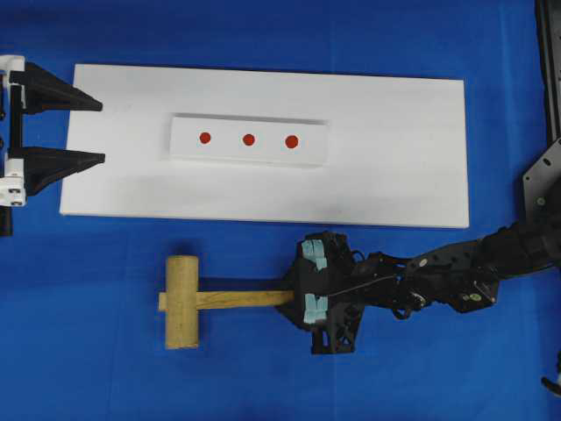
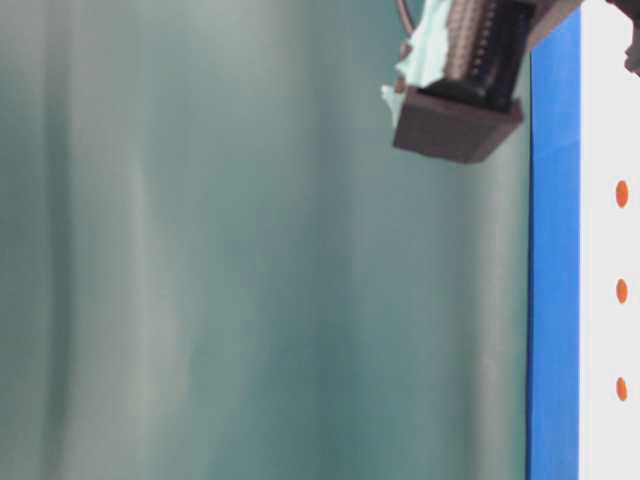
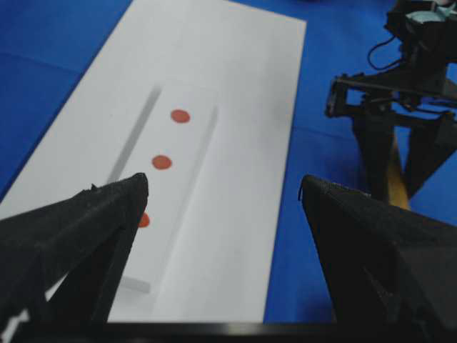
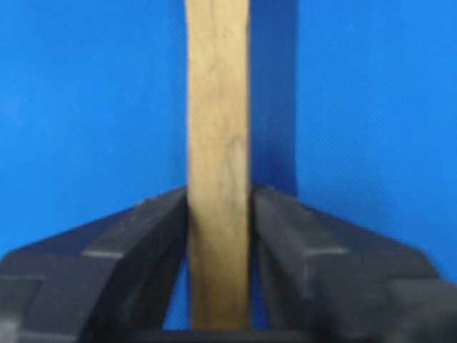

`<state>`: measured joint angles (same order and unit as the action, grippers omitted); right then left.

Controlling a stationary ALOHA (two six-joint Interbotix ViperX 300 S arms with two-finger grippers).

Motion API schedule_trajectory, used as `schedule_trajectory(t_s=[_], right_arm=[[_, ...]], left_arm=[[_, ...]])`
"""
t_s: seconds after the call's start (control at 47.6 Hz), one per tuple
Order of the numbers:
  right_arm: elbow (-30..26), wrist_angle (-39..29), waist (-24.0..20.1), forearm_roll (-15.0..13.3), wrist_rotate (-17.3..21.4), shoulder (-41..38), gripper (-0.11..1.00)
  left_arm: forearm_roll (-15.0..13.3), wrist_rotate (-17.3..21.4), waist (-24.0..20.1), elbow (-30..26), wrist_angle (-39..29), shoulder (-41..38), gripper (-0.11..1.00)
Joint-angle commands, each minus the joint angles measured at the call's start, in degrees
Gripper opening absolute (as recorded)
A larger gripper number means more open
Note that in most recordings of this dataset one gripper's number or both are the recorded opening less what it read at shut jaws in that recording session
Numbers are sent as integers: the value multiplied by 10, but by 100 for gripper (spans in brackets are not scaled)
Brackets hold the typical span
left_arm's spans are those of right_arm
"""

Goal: Hit the mark with a hammer.
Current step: 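Lower the mallet onto the blue cloth and open the right gripper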

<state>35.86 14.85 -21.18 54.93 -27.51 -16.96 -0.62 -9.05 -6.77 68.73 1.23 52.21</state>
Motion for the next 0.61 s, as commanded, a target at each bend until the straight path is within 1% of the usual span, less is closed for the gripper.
schedule_trajectory(t_s=[0.0,0.105,0.126,0.168,0.273,0.357,0.441,0.588], right_arm=[[-4,-2,2,2,-1,14,50],[-4,-2,2,2,-4,40,76],[-4,-1,2,2,-4,46,80],[-4,-1,2,1,-5,58,83],[1,-1,2,-2,-9,95,82],[2,-2,4,-10,-18,126,81],[2,-7,6,-18,-41,162,81],[4,-14,17,-18,-102,219,81]], left_arm=[[-1,0,-1,-5,5,-2,83],[-1,0,-2,-5,5,-2,83],[-1,0,-2,-5,5,-2,83],[-1,0,-1,-5,4,-2,83],[-1,-1,-1,-5,4,-2,83],[-2,-1,-1,-5,3,-1,83],[-2,0,-1,-5,3,-1,83],[-1,0,-1,-5,2,-1,83]])
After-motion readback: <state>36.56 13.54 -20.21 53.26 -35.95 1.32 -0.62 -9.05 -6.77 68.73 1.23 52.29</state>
